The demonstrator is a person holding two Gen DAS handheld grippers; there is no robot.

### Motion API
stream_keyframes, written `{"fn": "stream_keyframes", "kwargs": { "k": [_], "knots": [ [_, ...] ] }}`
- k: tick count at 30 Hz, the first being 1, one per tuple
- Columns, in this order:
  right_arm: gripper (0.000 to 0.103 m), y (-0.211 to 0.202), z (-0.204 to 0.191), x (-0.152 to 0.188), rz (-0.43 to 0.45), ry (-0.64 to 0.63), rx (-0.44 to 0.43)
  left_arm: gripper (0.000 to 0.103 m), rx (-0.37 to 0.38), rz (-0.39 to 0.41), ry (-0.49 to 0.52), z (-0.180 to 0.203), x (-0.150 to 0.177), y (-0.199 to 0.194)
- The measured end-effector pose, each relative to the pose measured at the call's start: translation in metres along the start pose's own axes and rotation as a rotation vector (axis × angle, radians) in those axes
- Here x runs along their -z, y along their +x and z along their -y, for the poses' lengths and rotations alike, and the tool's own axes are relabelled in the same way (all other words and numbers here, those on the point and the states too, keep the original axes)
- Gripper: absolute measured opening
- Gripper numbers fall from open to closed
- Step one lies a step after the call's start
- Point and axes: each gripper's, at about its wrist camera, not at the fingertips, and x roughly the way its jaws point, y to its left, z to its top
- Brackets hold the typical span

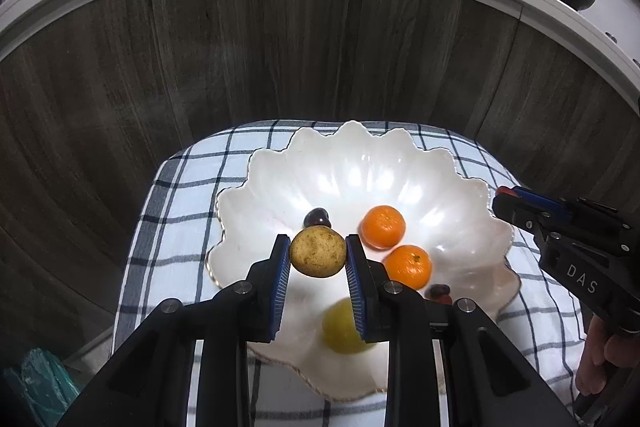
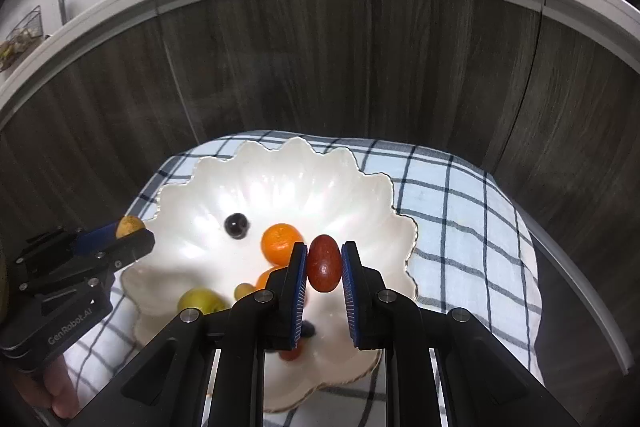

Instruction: Organize fruits

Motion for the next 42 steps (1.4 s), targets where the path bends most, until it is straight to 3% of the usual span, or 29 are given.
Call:
{"fn": "stream_keyframes", "kwargs": {
  "k": [17,19,22,24,26,29,33,37,42],
  "knots": [
    [0.019,0.035,0.015,-0.006,-0.101,0.041,0.065,0.029,0.004,-0.070,-0.012,-0.002,-0.012,0.035],
    [0.019,0.035,0.014,-0.006,-0.102,0.044,0.061,0.041,0.005,-0.076,-0.014,-0.002,-0.011,0.035],
    [0.020,0.034,0.014,-0.007,-0.104,0.044,0.067,0.052,-0.004,-0.074,-0.017,-0.002,-0.012,0.033],
    [0.025,0.034,0.013,-0.008,-0.111,0.036,0.089,0.057,-0.010,-0.075,-0.018,-0.002,-0.012,0.031],
    [0.041,0.033,0.014,-0.009,-0.109,0.037,0.102,0.059,-0.018,-0.074,-0.015,-0.003,-0.013,0.029],
    [0.057,0.027,0.016,-0.011,-0.094,0.044,0.116,0.068,-0.024,-0.066,-0.011,-0.002,-0.014,0.023],
    [0.064,0.016,0.015,-0.013,-0.071,0.047,0.124,0.081,-0.031,-0.044,-0.016,-0.004,-0.017,0.011],
    [0.073,0.002,0.011,-0.014,-0.045,0.047,0.133,0.081,-0.043,-0.028,-0.012,-0.005,-0.019,-0.002],
    [0.073,-0.015,0.004,-0.014,-0.021,0.042,0.143,0.085,-0.048,-0.004,-0.006,-0.007,-0.017,-0.025]
  ]
}}
